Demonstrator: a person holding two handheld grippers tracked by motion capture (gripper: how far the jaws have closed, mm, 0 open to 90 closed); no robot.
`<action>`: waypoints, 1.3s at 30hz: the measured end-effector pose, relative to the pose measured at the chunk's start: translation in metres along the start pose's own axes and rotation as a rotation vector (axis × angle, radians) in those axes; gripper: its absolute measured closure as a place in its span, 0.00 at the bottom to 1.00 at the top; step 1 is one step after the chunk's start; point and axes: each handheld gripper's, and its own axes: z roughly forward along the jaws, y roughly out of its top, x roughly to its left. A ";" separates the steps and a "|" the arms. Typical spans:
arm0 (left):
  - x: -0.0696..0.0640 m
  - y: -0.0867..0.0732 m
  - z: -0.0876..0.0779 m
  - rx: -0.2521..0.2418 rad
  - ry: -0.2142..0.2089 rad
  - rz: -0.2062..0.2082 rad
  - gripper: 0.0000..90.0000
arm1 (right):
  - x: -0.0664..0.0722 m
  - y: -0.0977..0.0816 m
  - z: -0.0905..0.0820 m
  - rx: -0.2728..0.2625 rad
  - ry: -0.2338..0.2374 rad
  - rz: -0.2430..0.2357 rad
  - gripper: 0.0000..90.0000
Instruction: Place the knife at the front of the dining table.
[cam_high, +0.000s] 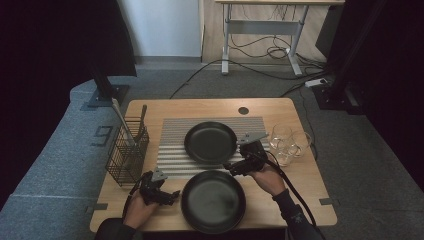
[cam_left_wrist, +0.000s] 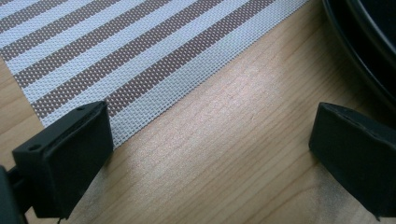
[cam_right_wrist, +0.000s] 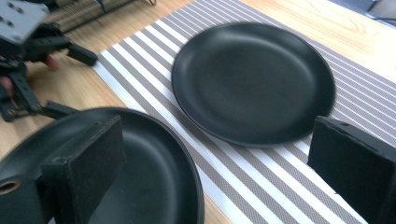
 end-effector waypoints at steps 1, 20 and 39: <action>0.000 0.000 0.000 0.000 0.000 0.000 0.00 | 0.000 0.002 0.001 0.003 0.003 -0.001 0.04; 0.000 0.000 0.000 0.000 0.000 0.000 0.00 | 0.008 0.040 0.023 0.029 0.042 -0.037 0.02; 0.000 0.000 0.000 0.000 0.000 0.000 0.00 | 0.019 0.082 0.042 0.041 0.079 -0.075 0.01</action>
